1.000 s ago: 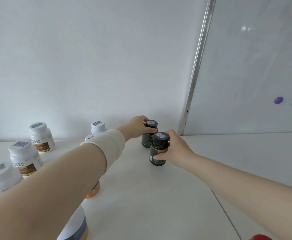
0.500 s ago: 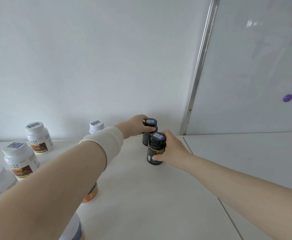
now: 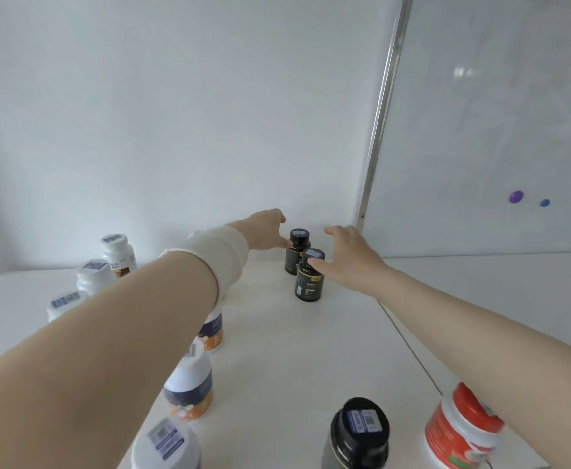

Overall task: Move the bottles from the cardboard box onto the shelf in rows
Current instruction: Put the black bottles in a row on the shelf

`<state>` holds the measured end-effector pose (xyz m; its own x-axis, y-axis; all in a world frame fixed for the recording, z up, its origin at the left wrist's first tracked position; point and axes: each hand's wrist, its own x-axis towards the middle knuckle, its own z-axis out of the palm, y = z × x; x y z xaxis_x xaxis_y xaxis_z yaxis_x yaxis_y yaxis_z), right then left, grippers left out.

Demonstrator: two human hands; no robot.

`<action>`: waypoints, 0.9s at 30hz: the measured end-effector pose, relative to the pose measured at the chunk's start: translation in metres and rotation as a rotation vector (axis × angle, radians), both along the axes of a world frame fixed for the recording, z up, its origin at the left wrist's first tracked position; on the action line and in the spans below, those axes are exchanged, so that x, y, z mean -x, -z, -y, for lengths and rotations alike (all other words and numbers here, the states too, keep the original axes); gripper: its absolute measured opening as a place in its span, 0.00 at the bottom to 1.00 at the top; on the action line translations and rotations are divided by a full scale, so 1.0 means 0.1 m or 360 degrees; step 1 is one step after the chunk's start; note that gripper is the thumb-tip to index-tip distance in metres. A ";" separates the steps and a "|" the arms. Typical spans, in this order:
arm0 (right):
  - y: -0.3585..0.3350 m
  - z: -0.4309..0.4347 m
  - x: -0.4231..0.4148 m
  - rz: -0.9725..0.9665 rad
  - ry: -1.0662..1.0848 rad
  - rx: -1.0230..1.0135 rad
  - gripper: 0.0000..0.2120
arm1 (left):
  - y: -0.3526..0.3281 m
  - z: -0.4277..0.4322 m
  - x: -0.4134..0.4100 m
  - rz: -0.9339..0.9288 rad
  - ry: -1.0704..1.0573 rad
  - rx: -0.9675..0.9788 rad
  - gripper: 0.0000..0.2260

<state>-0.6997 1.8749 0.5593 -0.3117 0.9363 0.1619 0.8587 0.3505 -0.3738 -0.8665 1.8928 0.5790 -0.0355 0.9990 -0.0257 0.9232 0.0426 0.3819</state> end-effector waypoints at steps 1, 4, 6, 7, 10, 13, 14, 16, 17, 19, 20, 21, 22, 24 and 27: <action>-0.05 0.11 0.02 0.0062 -0.0019 -0.0048 0.32 | -0.06 0.15 -0.01 -0.0139 0.0013 -0.0075 0.26; -0.20 0.49 0.06 0.0298 -0.0079 -0.0214 0.28 | -0.23 0.67 -0.03 -0.0585 0.0005 -0.0287 0.24; -0.26 0.75 0.08 0.0401 -0.0120 -0.0316 0.26 | -0.30 1.05 -0.04 -0.0849 -0.0062 -0.0382 0.23; -0.28 0.89 0.10 0.0431 -0.0144 -0.0350 0.25 | -0.32 1.25 -0.04 -0.0981 -0.0110 -0.0415 0.22; -0.28 1.32 0.20 0.0443 -0.0245 -0.0396 0.23 | -0.34 1.84 -0.02 -0.1285 -0.0231 -0.0464 0.19; -0.26 1.81 0.34 0.0417 -0.0378 -0.0429 0.22 | -0.37 2.48 0.03 -0.1410 -0.0297 -0.0384 0.19; -0.26 1.97 0.40 0.0398 -0.0426 -0.0432 0.22 | -0.37 2.70 0.07 -0.1445 -0.0312 -0.0354 0.19; -0.24 2.29 0.56 0.0381 -0.0519 -0.0448 0.22 | -0.38 3.11 0.20 -0.1516 -0.0370 -0.0285 0.19; -0.23 2.44 0.66 0.0392 -0.0564 -0.0468 0.22 | -0.37 3.32 0.28 -0.1537 -0.0403 -0.0250 0.19; -0.21 2.74 0.88 0.0407 -0.0684 -0.0515 0.22 | -0.36 3.75 0.47 -0.1562 -0.0470 -0.0190 0.19; -0.20 2.89 1.00 0.0399 -0.0751 -0.0531 0.22 | -0.34 3.97 0.57 -0.1579 -0.0509 -0.0154 0.20; -0.19 3.04 1.13 0.0383 -0.0812 -0.0535 0.21 | -0.31 4.19 0.68 -0.1599 -0.0552 -0.0108 0.21; -0.17 3.20 1.26 0.0376 -0.0868 -0.0531 0.21 | -0.27 4.41 0.81 -0.1611 -0.0600 -0.0059 0.22; -0.10 3.52 1.56 0.0421 -0.0987 -0.0518 0.23 | -0.12 4.84 1.08 -0.1553 -0.0709 0.0065 0.22; 0.09 4.04 2.06 0.0482 -0.1217 -0.0500 0.25 | 0.18 5.46 1.55 -0.1443 -0.0865 0.0209 0.19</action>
